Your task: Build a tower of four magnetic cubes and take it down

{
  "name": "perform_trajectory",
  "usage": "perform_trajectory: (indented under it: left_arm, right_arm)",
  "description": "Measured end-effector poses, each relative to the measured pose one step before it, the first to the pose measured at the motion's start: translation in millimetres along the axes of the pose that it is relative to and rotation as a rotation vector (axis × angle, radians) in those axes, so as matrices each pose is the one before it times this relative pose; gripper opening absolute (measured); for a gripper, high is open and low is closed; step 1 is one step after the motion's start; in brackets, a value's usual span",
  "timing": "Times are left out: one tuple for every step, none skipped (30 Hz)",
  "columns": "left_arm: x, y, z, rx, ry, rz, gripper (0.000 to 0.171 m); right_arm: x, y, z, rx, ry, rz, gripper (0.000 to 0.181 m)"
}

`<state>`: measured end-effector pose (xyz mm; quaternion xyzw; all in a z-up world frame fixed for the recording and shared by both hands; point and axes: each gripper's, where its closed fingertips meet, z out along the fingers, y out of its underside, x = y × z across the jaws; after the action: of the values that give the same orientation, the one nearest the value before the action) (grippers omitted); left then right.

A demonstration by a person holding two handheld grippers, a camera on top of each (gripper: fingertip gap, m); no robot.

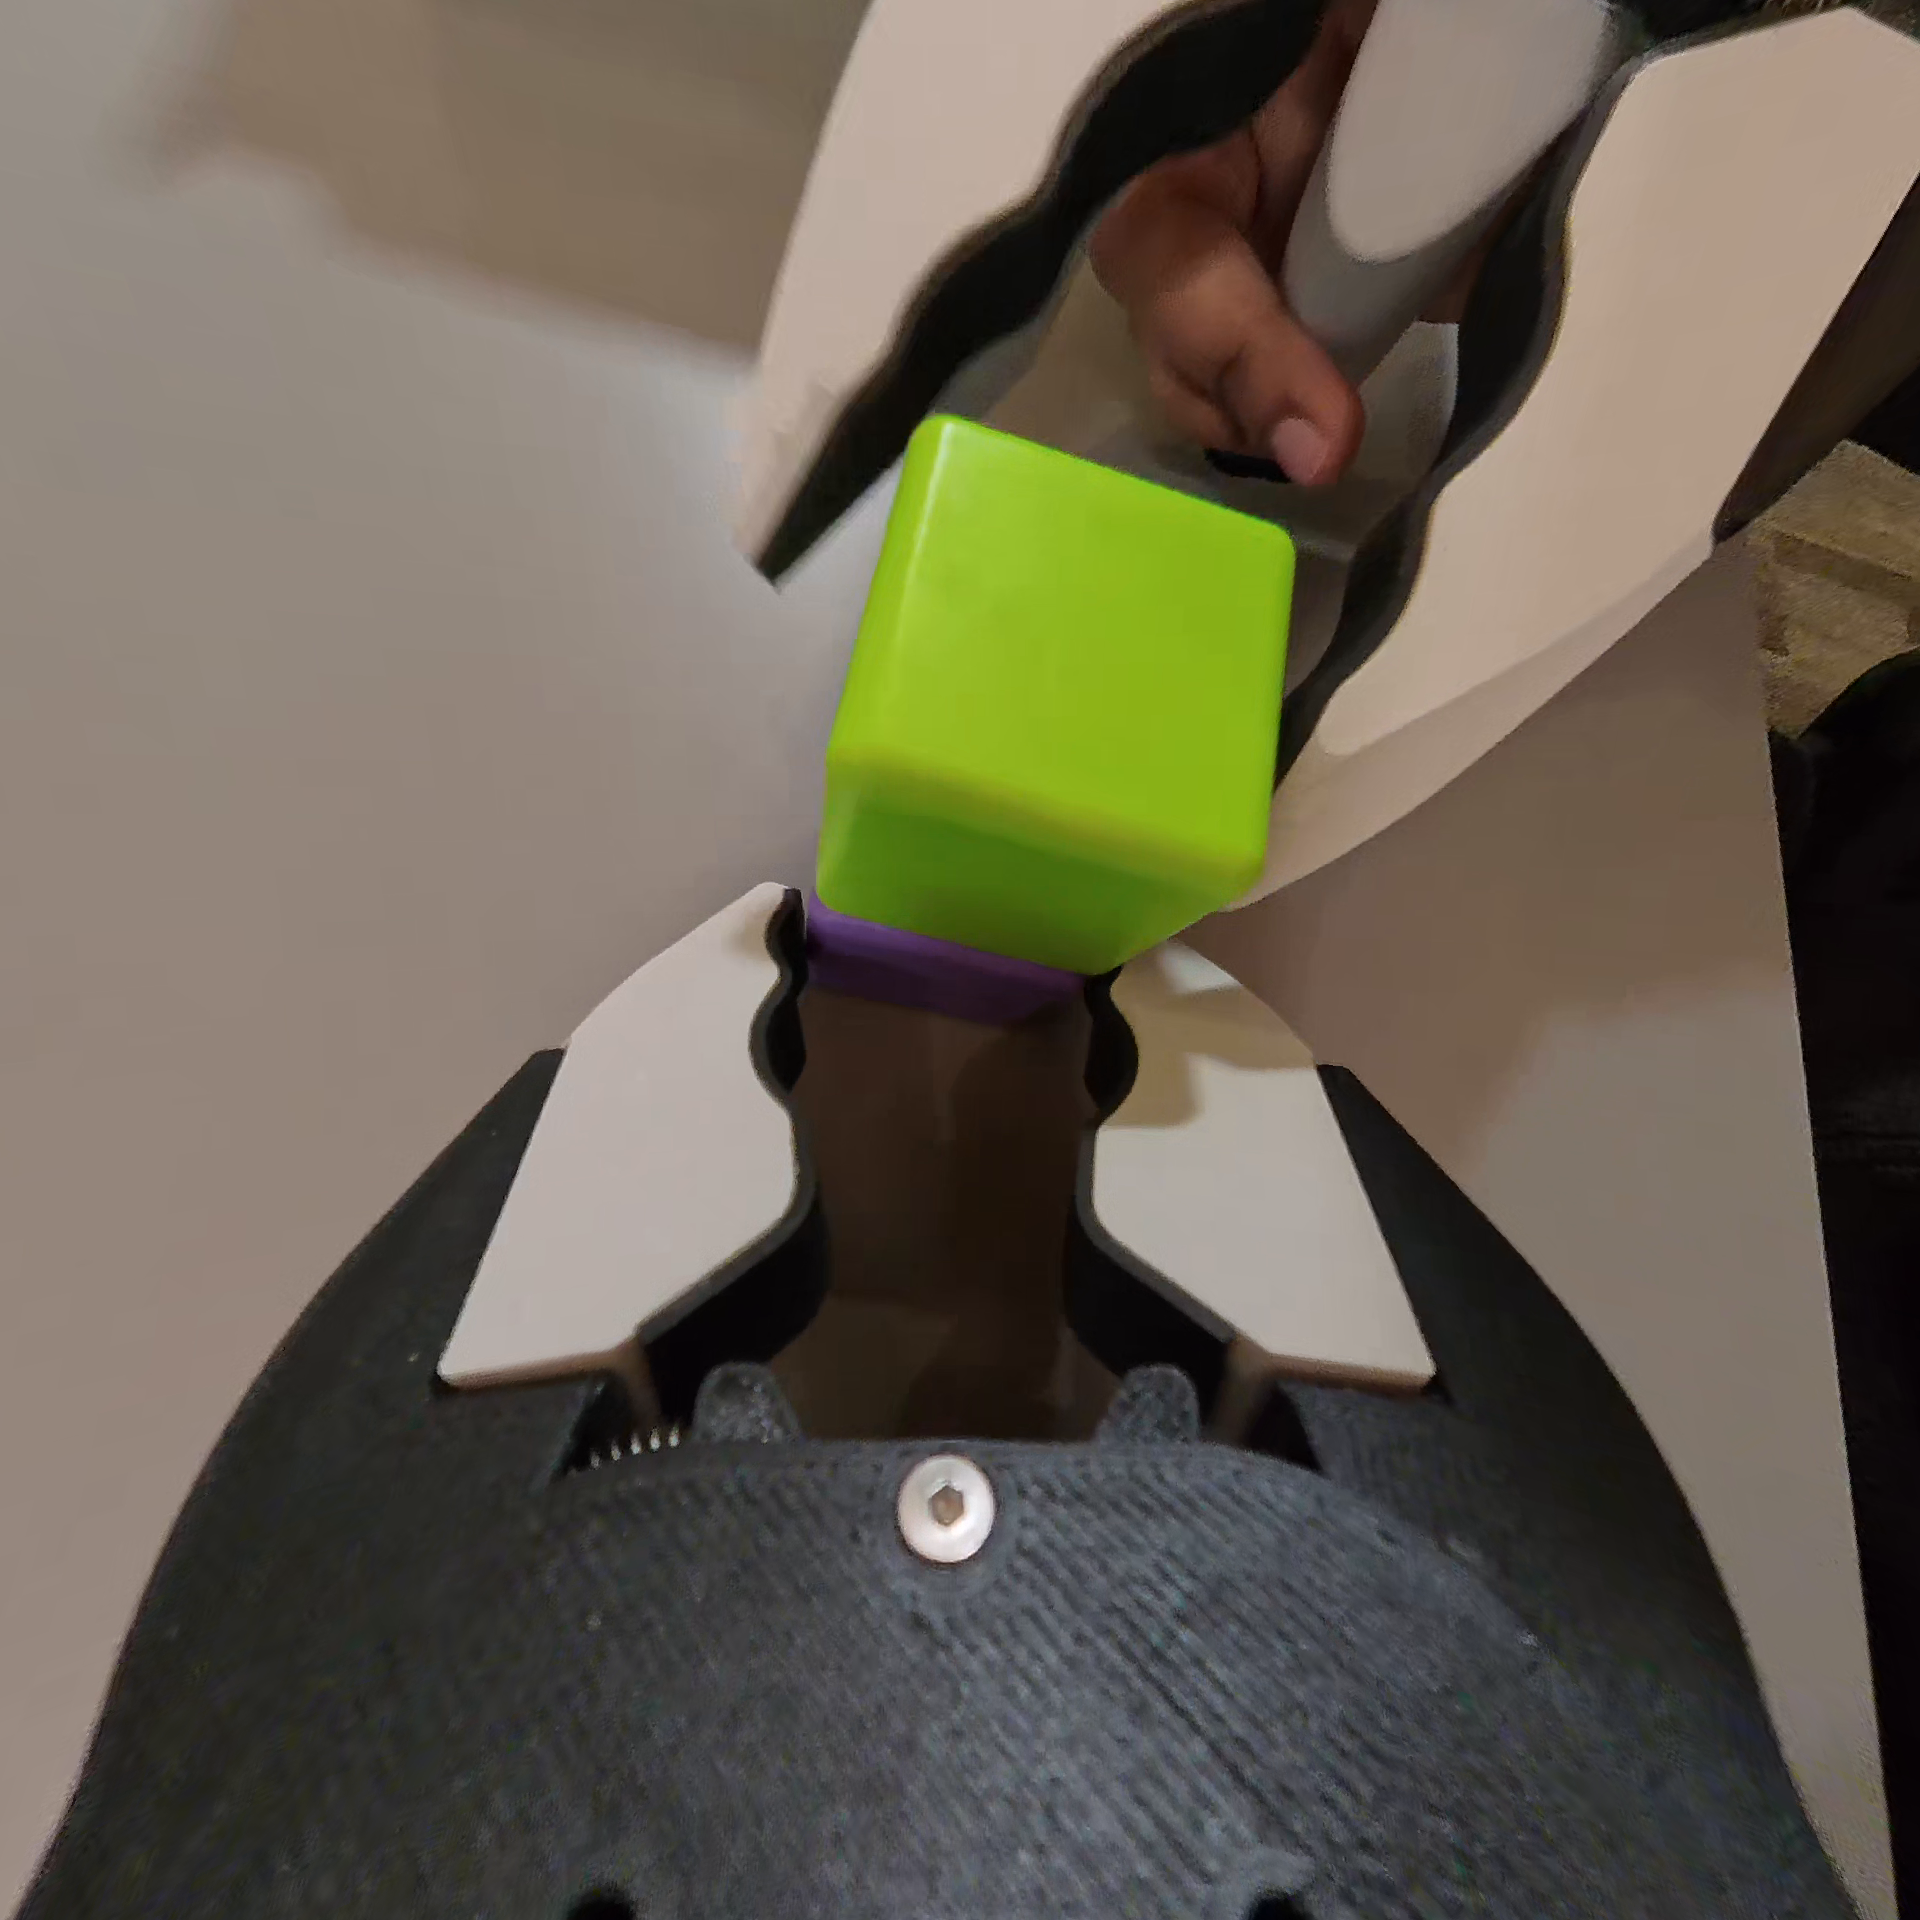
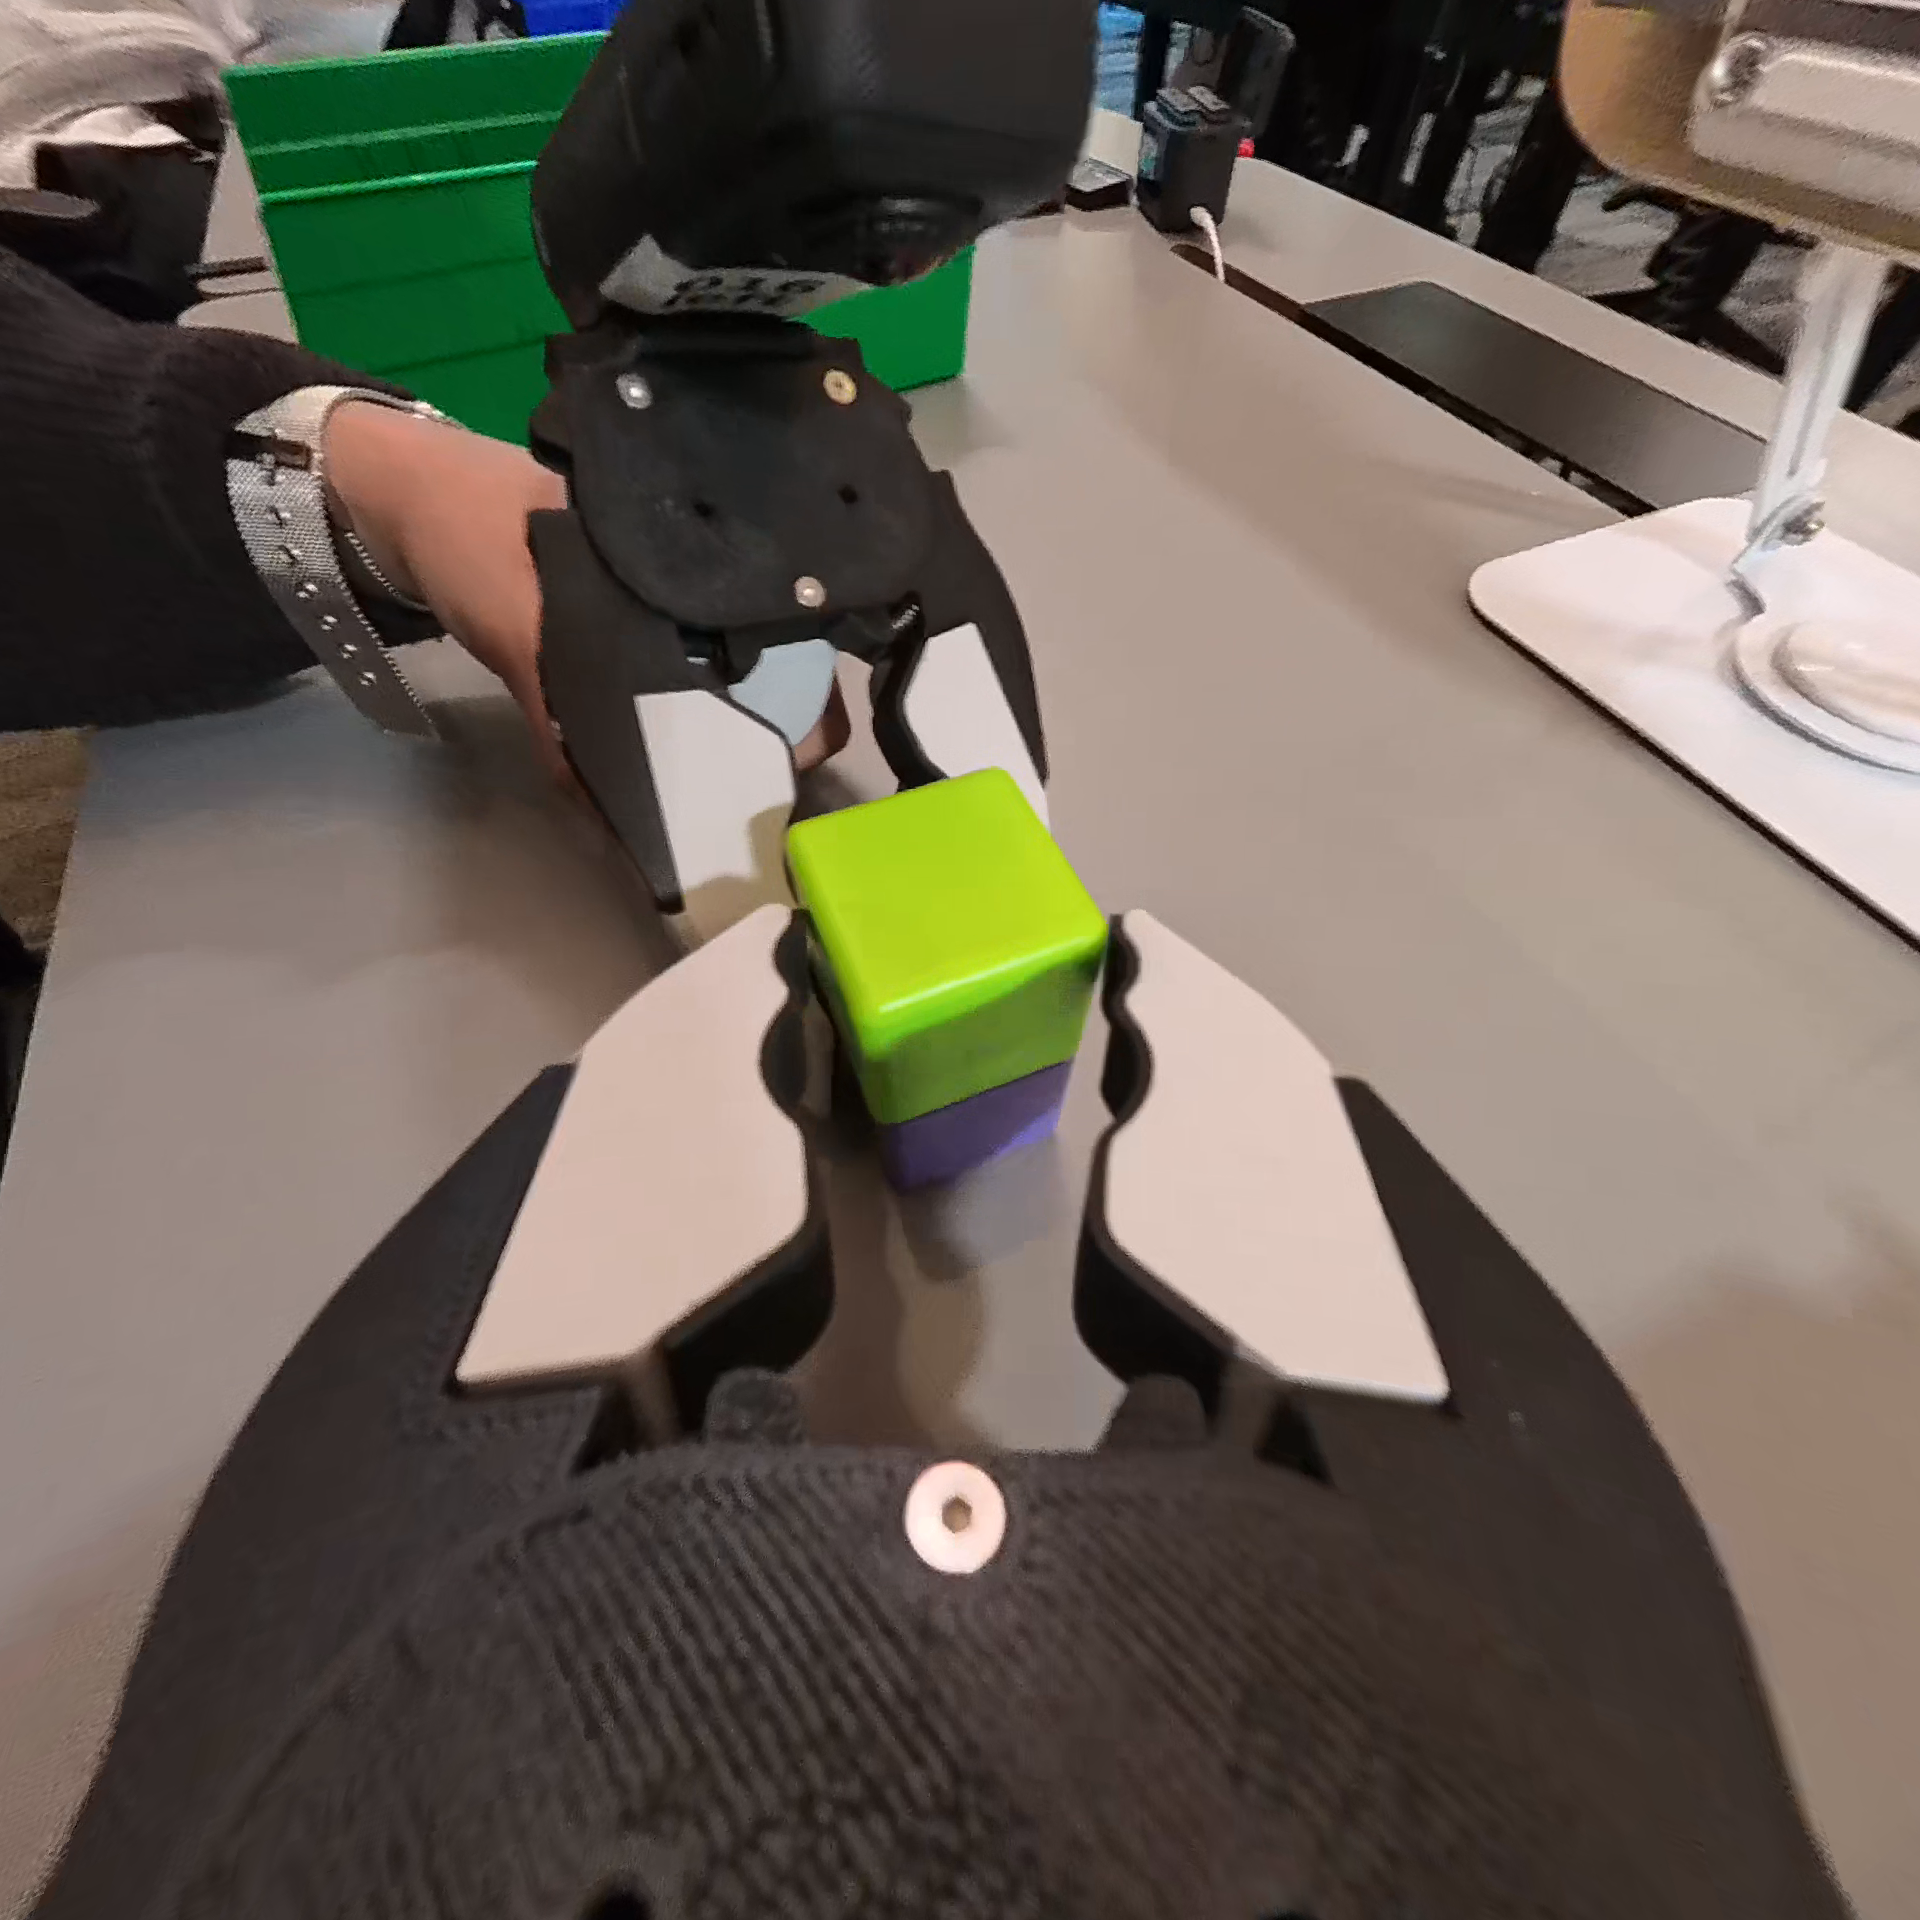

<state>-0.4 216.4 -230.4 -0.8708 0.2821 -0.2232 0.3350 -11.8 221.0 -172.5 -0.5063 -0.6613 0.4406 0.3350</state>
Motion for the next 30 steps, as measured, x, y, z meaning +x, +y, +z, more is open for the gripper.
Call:
perform_trajectory:
  left_arm:
    - [-0.14, 0.23, 0.16, -0.00296, -0.0029, 0.0068, 0.052]
    - [-0.02, 0.21, -0.05, -0.00142, -0.0018, 0.008, 0.052]
    - [-0.04, 0.02, -0.05, -0.00107, -0.0019, 0.0073, 0.052]
    - [-0.2, 0.05, 0.11, -0.00129, -0.0045, 0.0068, 0.051]
    - [-0.87, -0.11, 0.28, -0.00164, -0.0096, 0.0072, 0.051]
    - [-1.3, -0.26, 0.37, -0.0015, -0.0115, 0.0079, 0.05]
    - [-0.86, -0.45, 0.38, -0.00108, -0.0085, 0.0065, 0.05]
    - [-0.8, -0.42, 0.22, -0.00094, -0.0077, 0.0091, 0.05]
    - [-0.78, 0.52, -0.12, -0.00602, -0.0054, 0.0054, 0.05]
    - [-0.06, 0.44, -0.49, -0.00285, 0.0017, -0.0022, 0.05]
    - [0.55, 0.58, -0.54, -0.00173, 0.0058, -0.0017, 0.05]
    - [0.14, 0.25, -0.26, 0.00051, 0.0009, 0.0014, 0.05]
    - [0.01, 0.01, 0.04, 0.00227, -0.001, 0.0015, 0.05]
    - [0.12, -0.27, 0.24, 0.00307, 0.0004, -0.0002, 0.05]
    - [0.1, -0.29, 0.18, 0.00181, 0.0009, -0.0007, 0.05]
    - [0.01, -0.07, 0.16, 0.00061, 0.0001, -0.001, 0.05]
    - [0.04, 0.0, -0.05, 0.00076, -0.0002, -0.001, 0.05]
    - [0.06, 0.05, -0.11, 0.00063, 0.0004, -0.0014, 0.05]
    - [-0.04, -0.05, 0.01, 0.00023, 0.0004, -0.0006, 0.05]
    - [0.08, 0.09, 0.06, -0.00012, 0.0005, -0.0003, 0.05]
    - [-0.02, 0.0, 0.0, -0.00003, -0.0003, -0.0002, 0.05]
    - [0.03, 0.01, -0.01, -0.00011, -0.0002, -0.0008, 0.05]
    - [0.07, 0.1, 0.02, 0.00009, 0.0005, -0.0014, 0.05]
    - [0.03, 0.03, -0.1, 0.00025, 0.0012, -0.0022, 0.05]
    - [0.1, -0.02, -0.04, 0.00029, 0.0015, -0.0016, 0.05]
    - [0.01, 0.0, 0.11, -0.00004, 0.0012, -0.001, 0.05]
    - [-0.01, -0.02, -0.01, -0.00004, 0.0006, -0.0007, 0.05]
    - [-0.08, 0.07, 0.05, -0.00019, 0.0, -0.001, 0.05]
    - [-0.17, -0.02, -0.01, -0.00004, -0.0008, -0.001, 0.05]
    - [0.0, -0.01, 0.0, 0.00004, -0.0002, -0.0004, 0.05]
  right_arm:
    - [-1.19, -0.32, 0.13, 0.0027, -0.0037, -0.0077, 0.055]
    - [-0.36, 0.03, -0.03, -0.0023, -0.0027, -0.0062, 0.055]
    - [-0.16, 0.18, -0.33, -0.008, -0.0076, -0.0035, 0.054]
    - [0.75, 0.43, -0.31, -0.0117, -0.0067, 0.0031, 0.054]
    - [1.44, 0.43, -0.3, -0.0097, 0.001, 0.0123, 0.054]
    - [1.45, 0.08, -0.26, -0.0065, 0.0086, -0.0042, 0.054]
    - [1.08, -0.45, -0.17, -0.0029, 0.0166, -0.0198, 0.054]
    - [1.56, -0.93, -0.13, -0.0055, 0.0274, -0.0261, 0.053]
    - [2.93, -1.2, -0.63, -0.0108, 0.0402, -0.0366, 0.052]
    - [3.97, -1.02, -1.15, -0.0159, 0.0464, -0.0448, 0.051]
    - [4.31, -1.47, -1.85, -0.0145, 0.0446, -0.0416, 0.051]
    - [2.83, -3.49, -2.73, 0.0005, 0.0253, -0.0205, 0.051]
    - [0.84, -5.63, -3.65, 0.0153, -0.0008, 0.0086, 0.051]
    - [1.2, -6.73, -4.6, 0.0201, -0.007, 0.022, 0.051]
    - [2.66, -6.91, -5.54, 0.0187, -0.0003, 0.0161, 0.051]
    - [3.82, -6.92, -6.45, 0.0132, 0.005, 0.0054, 0.051]
    - [4.58, -6.46, -7.39, 0.0067, 0.0057, -0.0007, 0.051]
    - [4.57, -6.47, -8.45, 0.0034, 0.0015, 0.0004, 0.051]
    - [5.43, -6.61, -9.63, 0.002, 0.0015, 0.0101, 0.051]
    - [7.34, -6.96, -11.16, 0.0006, 0.009, 0.014, 0.051]
    - [8.09, -7.3, -12.74, 0.0022, 0.0117, 0.0116, 0.051]
    - [8.76, -7.82, -14.58, 0.0054, 0.015, 0.0107, 0.051]
    - [9.93, -8.02, -15.93, 0.0099, 0.0233, 0.0092, 0.051]
    - [9.92, -7.03, -16.7, 0.0065, 0.0228, 0.0092, 0.051]
    - [12.04, -4.87, -17.15, -0.0028, 0.035, 0.0174, 0.051]
    - [15.99, -0.27, -16.91, -0.0244, 0.056, 0.0413, 0.051]
    - [18.95, 4.11, -16.25, -0.0432, 0.0665, 0.0669, 0.052]
    - [18.93, 5.57, -15.21, -0.0341, 0.0587, 0.0715, 0.052]
    - [16.95, 6.12, -13.36, -0.0227, 0.04, 0.0572, 0.052]
    - [17.35, 8.28, -11.35, -0.0267, 0.0399, 0.0477, 0.052]
